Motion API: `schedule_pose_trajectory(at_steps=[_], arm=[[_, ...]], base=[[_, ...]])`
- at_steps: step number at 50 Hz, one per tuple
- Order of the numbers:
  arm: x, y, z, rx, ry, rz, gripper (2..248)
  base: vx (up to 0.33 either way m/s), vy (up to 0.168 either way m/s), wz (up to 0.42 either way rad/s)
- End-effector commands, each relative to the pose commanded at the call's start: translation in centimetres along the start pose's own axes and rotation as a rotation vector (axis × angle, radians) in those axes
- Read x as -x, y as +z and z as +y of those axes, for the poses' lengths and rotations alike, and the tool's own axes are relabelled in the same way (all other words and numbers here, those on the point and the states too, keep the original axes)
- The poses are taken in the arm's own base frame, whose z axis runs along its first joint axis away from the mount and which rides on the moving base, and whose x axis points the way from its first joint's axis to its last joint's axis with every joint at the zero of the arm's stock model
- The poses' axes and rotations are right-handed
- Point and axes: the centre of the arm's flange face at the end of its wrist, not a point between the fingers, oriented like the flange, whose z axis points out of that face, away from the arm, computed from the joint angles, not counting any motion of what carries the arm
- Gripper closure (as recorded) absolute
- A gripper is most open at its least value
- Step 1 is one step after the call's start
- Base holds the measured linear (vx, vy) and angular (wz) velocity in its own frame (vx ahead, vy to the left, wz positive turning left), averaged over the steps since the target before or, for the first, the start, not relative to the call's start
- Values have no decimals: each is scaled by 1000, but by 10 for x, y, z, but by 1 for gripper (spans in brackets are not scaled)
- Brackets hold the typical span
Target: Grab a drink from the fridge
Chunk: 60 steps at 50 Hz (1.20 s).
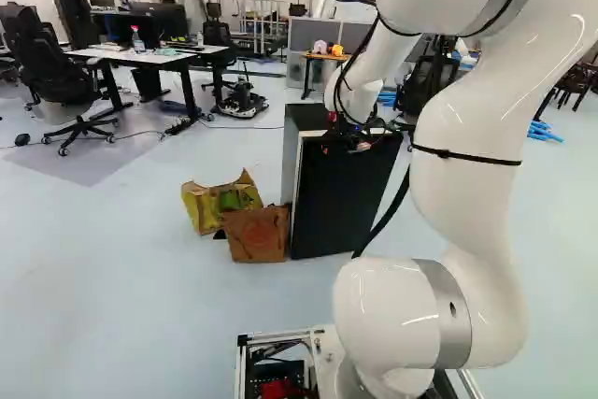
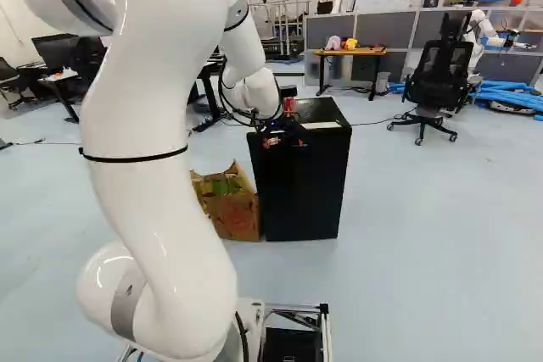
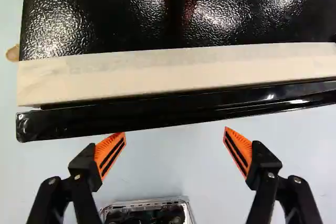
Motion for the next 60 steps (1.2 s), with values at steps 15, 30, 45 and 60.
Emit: schedule_pose_trajectory(at_steps=[15, 30, 45, 60], arm=[[20, -12, -2, -1, 2, -13, 3], [44, -26, -4, -2, 4, -19, 3], [64, -40, -6, -2, 7, 36, 3], [77, -52, -6, 1, 13, 117, 3]], base=[[0, 0, 0], [0, 0, 0], [0, 0, 0], [0, 0, 0]])
